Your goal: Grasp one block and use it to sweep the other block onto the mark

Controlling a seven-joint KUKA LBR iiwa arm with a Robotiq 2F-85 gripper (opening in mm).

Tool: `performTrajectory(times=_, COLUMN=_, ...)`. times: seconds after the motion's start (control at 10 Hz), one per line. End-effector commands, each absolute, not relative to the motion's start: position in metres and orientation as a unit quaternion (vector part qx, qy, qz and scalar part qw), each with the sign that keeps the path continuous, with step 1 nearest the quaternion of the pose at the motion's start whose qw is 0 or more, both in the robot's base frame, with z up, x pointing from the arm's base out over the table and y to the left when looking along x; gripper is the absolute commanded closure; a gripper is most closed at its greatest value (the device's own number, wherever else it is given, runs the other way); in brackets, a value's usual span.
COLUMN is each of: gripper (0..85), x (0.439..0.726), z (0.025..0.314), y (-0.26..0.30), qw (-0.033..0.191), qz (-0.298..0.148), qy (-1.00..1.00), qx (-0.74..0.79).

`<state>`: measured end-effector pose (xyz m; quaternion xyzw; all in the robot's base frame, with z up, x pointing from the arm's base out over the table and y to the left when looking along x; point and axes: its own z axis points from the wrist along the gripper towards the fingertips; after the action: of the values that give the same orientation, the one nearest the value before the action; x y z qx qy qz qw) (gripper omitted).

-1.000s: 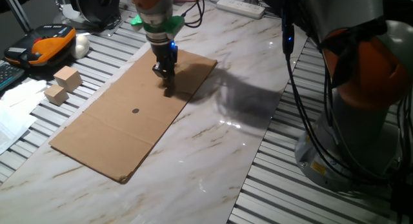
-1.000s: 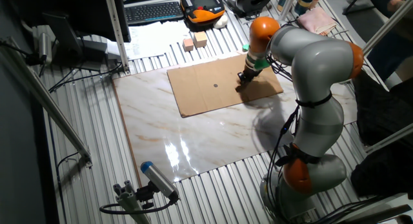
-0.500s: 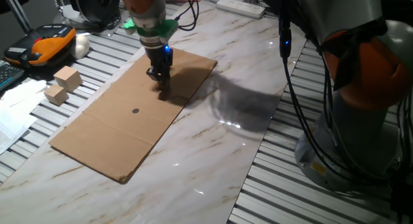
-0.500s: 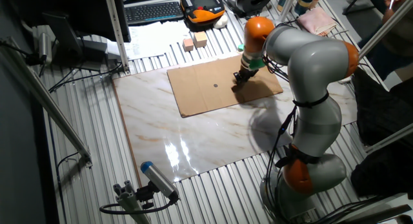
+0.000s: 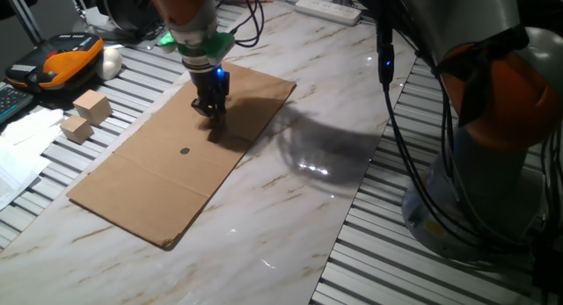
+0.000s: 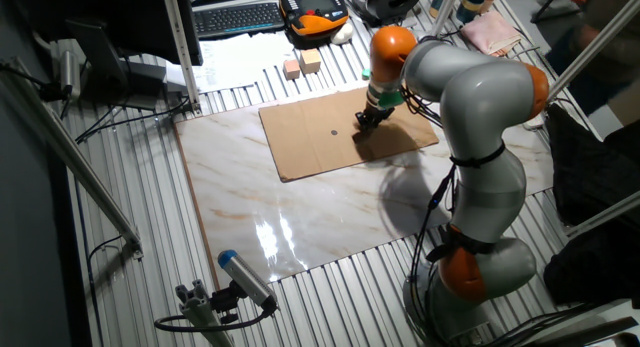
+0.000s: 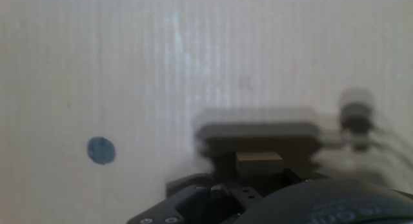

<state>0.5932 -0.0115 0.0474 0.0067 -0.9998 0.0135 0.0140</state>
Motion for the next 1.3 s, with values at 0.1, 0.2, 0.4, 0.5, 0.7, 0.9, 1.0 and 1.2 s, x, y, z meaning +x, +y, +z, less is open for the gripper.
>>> performTrajectory(times=0.1, gripper=85.0, x=0.595, z=0.048, y=-0.004, qw=0.015, qz=0.016, qy=-1.0, qx=0.001)
performTrajectory(times=0.2, gripper=85.0, x=0.596, z=0.048, y=0.0, qw=0.015, qz=0.018, qy=-1.0, qx=-0.003)
performTrajectory(times=0.4, gripper=85.0, x=0.596, z=0.046, y=0.009, qw=0.013, qz=0.021, qy=-1.0, qx=-0.011)
performTrajectory(times=0.5, gripper=85.0, x=0.595, z=0.044, y=0.012, qw=0.011, qz=0.022, qy=-1.0, qx=-0.015)
performTrajectory(times=0.7, gripper=85.0, x=0.595, z=0.043, y=0.018, qw=0.011, qz=0.022, qy=-1.0, qx=-0.019)
performTrajectory(times=0.9, gripper=85.0, x=0.596, z=0.043, y=0.029, qw=0.012, qz=0.023, qy=-0.999, qx=-0.029)
performTrajectory(times=1.0, gripper=85.0, x=0.596, z=0.043, y=0.035, qw=0.012, qz=0.023, qy=-0.999, qx=-0.034)
performTrajectory(times=1.2, gripper=85.0, x=0.594, z=0.042, y=0.047, qw=0.011, qz=0.027, qy=-0.999, qx=-0.045)
